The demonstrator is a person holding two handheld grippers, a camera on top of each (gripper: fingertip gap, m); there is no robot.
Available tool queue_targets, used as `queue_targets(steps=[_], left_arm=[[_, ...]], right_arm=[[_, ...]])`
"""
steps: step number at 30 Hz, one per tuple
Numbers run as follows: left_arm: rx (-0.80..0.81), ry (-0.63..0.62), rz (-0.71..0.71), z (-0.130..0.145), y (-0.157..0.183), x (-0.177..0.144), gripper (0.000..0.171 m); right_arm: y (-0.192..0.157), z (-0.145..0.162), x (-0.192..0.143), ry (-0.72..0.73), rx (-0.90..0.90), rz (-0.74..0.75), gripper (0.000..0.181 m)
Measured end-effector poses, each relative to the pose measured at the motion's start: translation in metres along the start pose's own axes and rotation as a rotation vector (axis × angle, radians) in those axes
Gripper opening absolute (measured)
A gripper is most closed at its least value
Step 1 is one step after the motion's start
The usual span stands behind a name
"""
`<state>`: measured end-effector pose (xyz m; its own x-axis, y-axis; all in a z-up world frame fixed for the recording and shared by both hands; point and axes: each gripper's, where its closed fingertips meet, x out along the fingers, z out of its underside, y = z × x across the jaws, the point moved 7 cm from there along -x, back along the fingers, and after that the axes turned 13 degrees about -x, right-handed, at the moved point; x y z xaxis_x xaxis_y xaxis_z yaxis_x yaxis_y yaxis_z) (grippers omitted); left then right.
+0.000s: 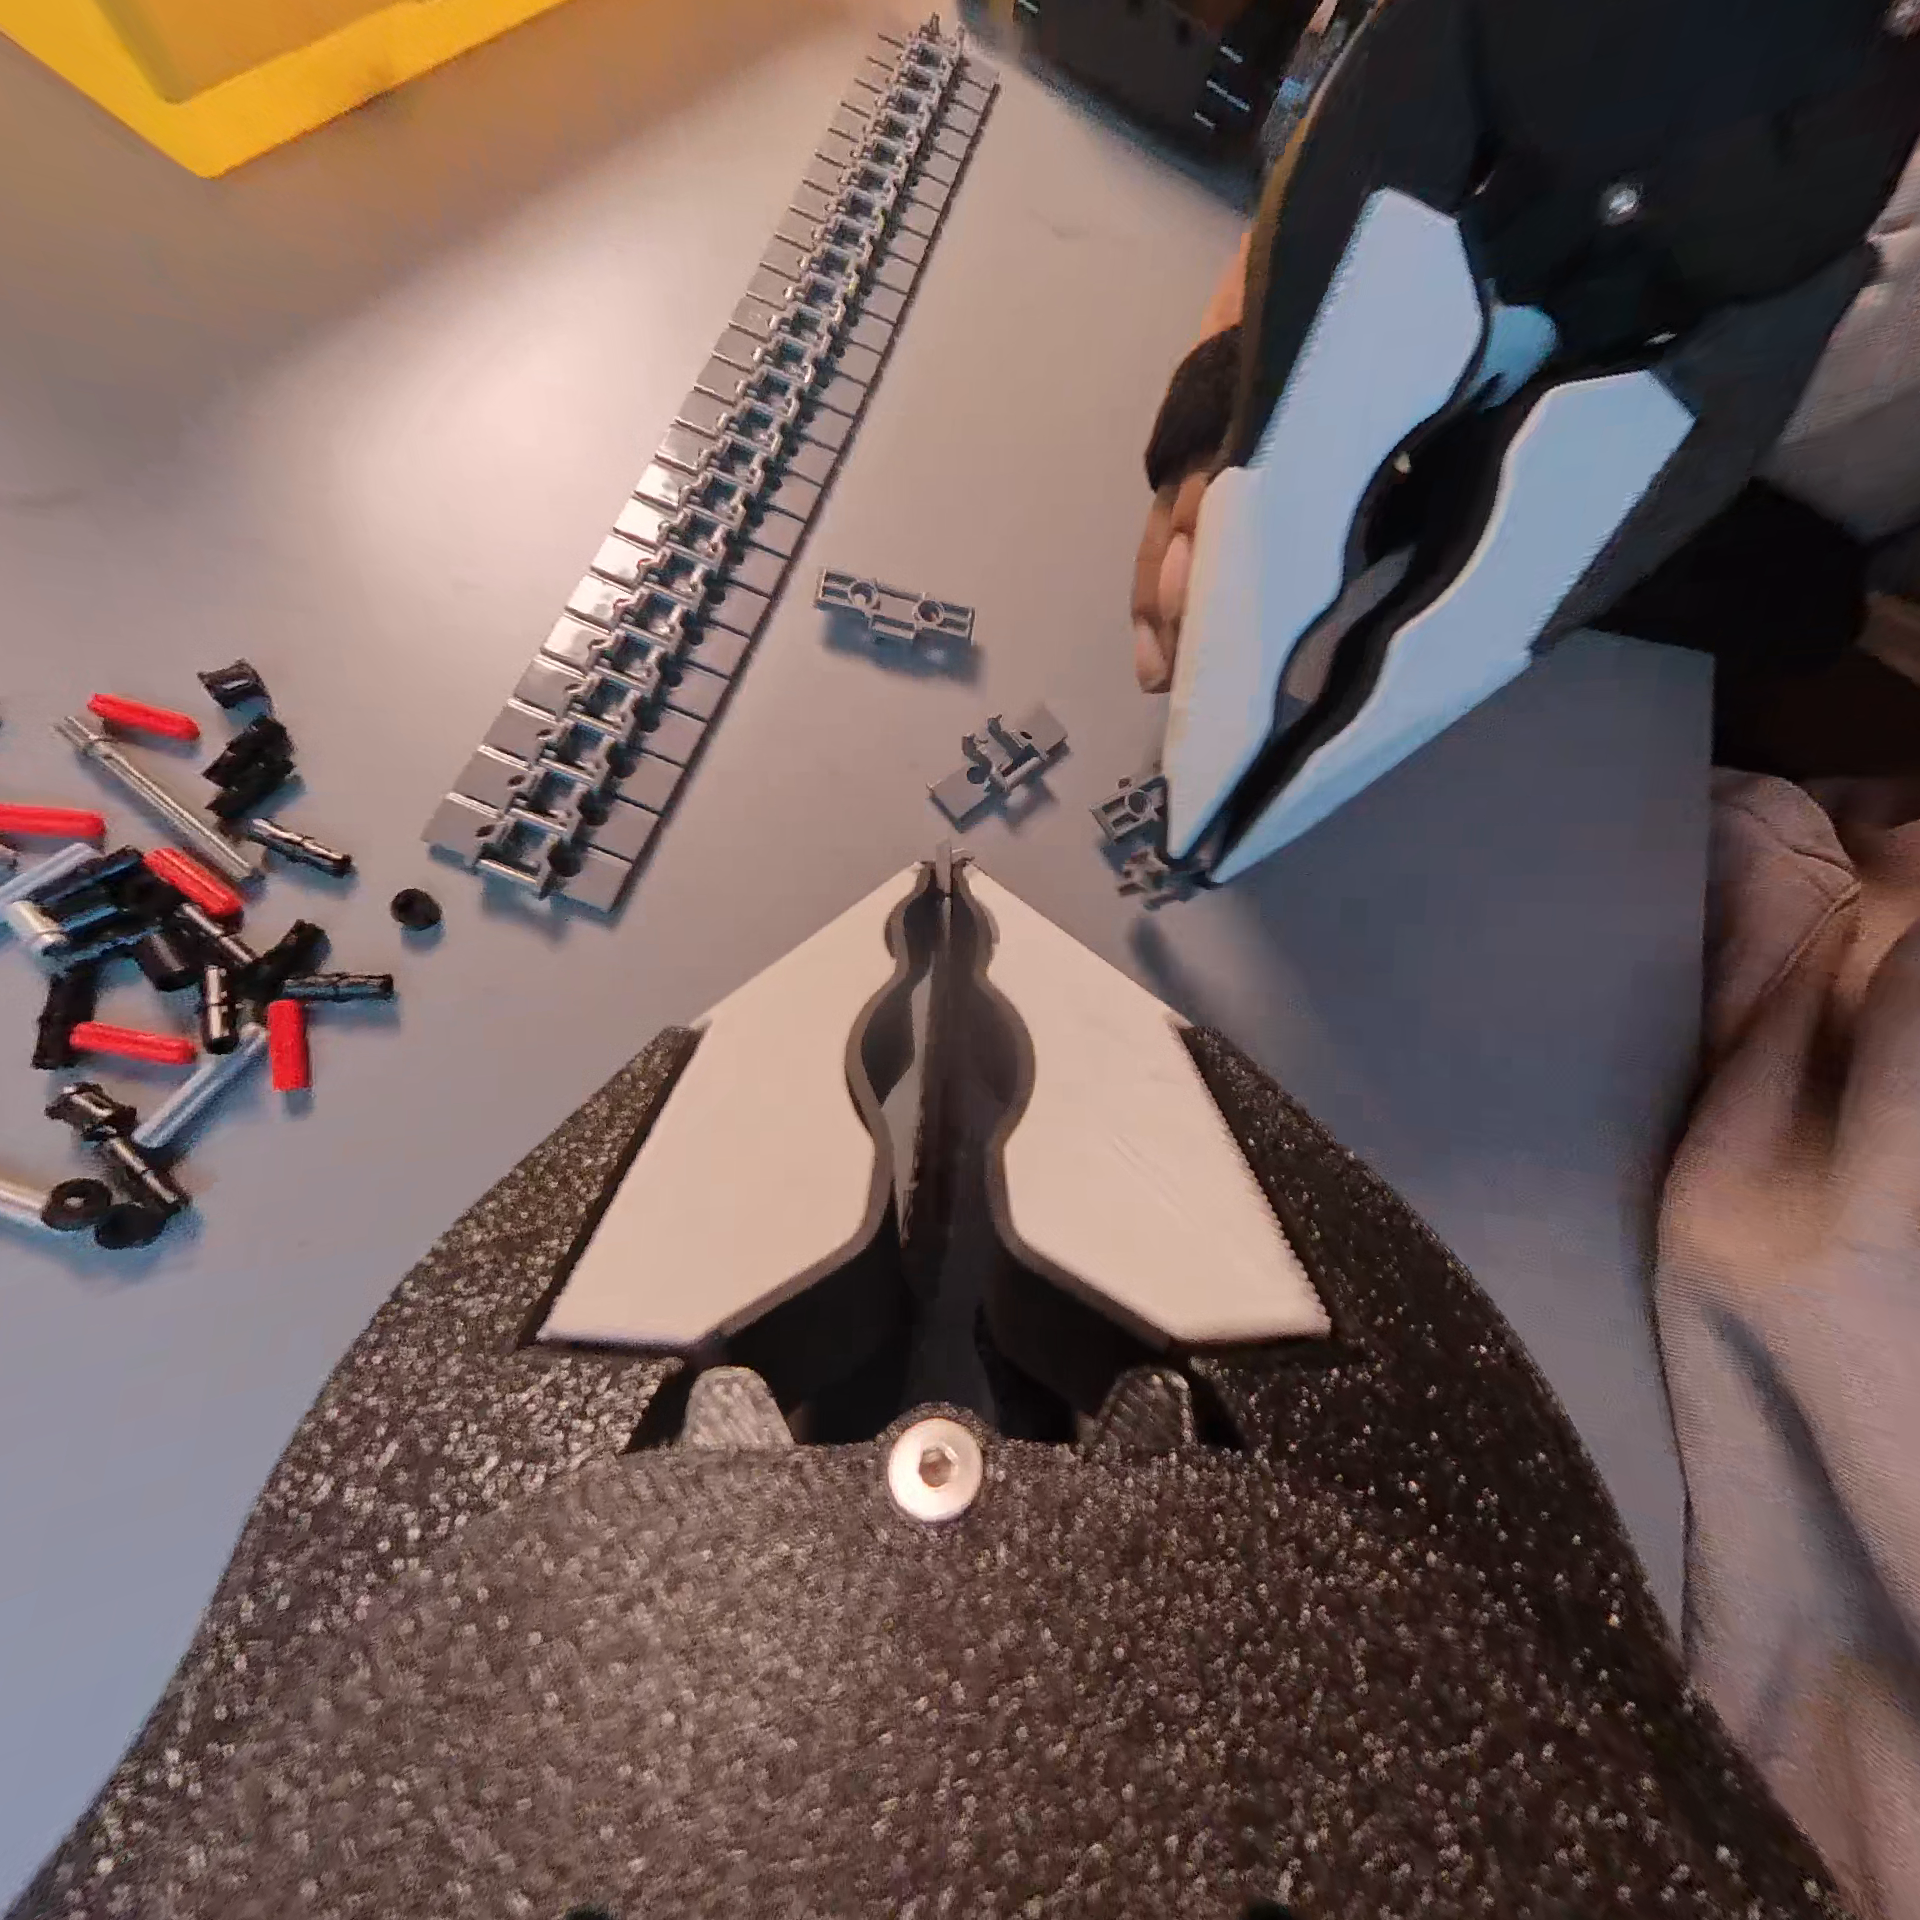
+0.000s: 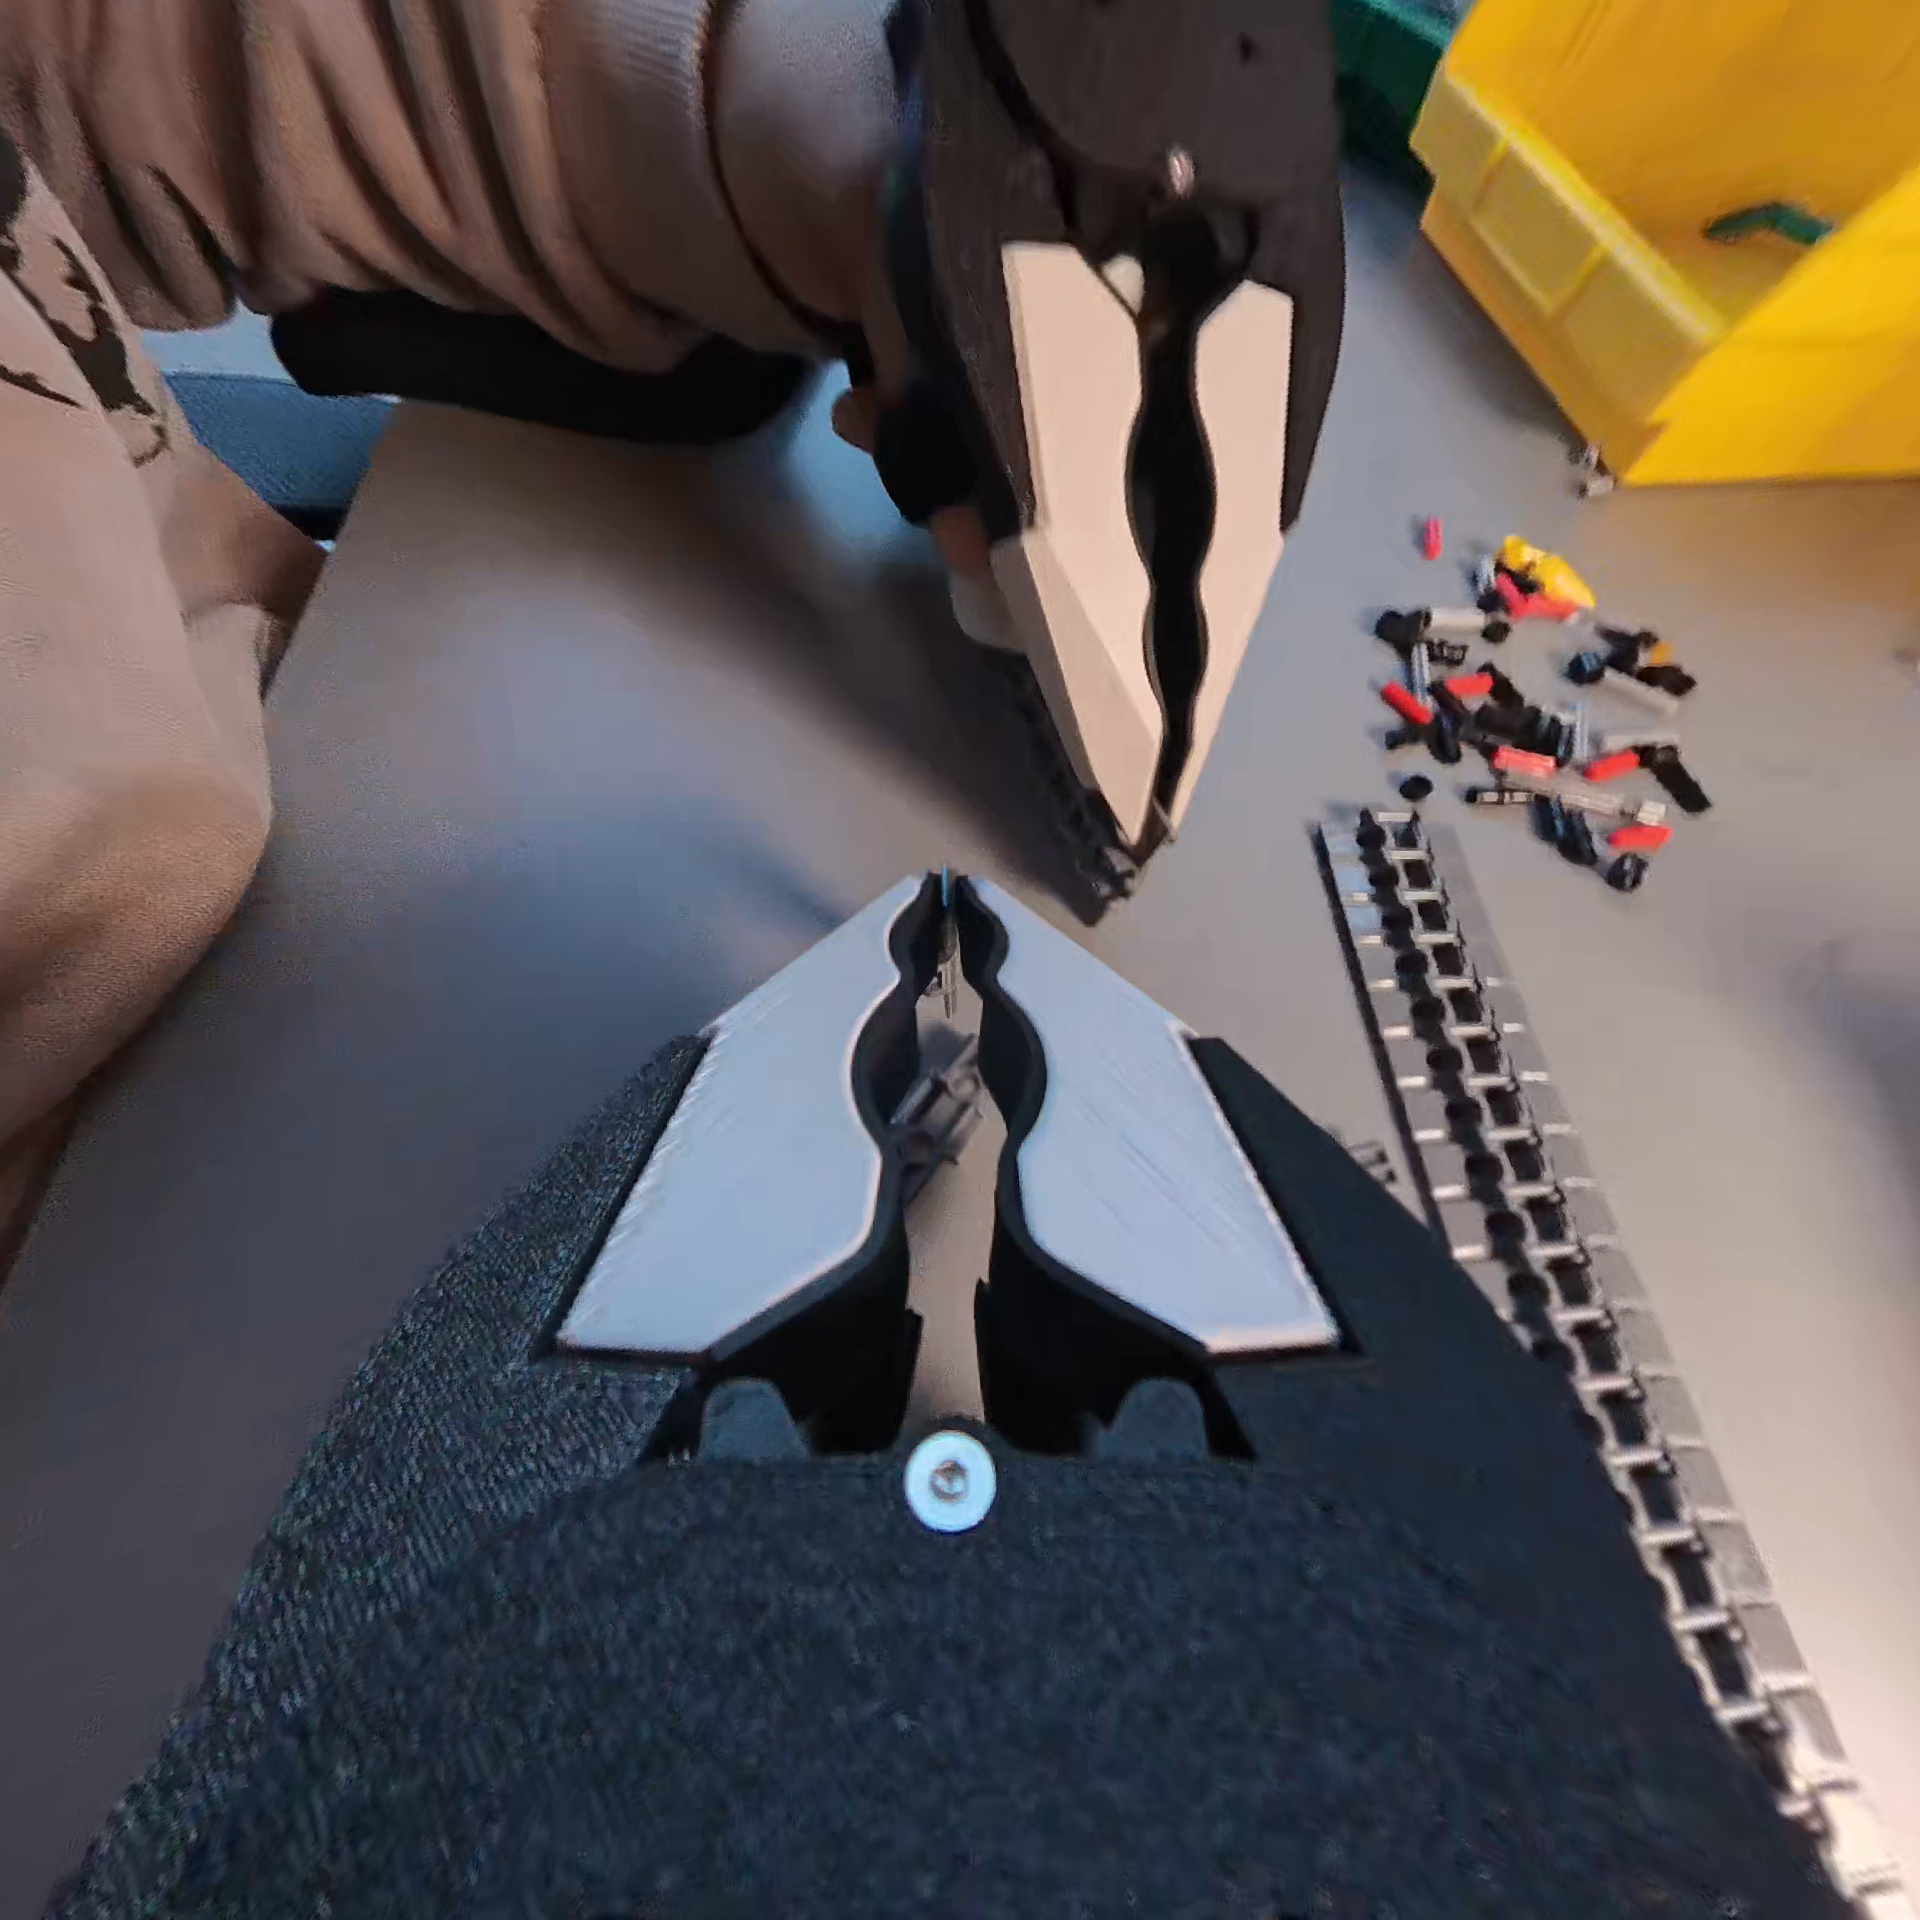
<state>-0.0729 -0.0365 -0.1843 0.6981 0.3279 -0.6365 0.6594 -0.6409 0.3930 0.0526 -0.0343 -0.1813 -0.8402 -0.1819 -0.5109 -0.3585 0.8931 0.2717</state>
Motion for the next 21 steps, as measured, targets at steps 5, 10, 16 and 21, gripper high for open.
queue_targets(steps=[5,10,16,21], left_arm=[[-0.004,0.013,0.099,0.0,0.007,-0.005,0.002],[0.007,0.044,0.198,-0.001,0.016,-0.01,0.002],[0.01,0.043,0.226,0.001,0.018,-0.007,0.003],[0.024,0.045,0.255,0.001,0.023,-0.006,0.003]], right_arm=[[0.013,0.014,0.001,-0.058,0.123,0.042,0.017],[0.011,0.005,0.001,0.016,0.105,0.031,0.023],[0.015,0.005,0.001,-0.007,0.133,0.037,0.022],[0.012,-0.004,0.002,0.072,0.118,0.016,0.013]])
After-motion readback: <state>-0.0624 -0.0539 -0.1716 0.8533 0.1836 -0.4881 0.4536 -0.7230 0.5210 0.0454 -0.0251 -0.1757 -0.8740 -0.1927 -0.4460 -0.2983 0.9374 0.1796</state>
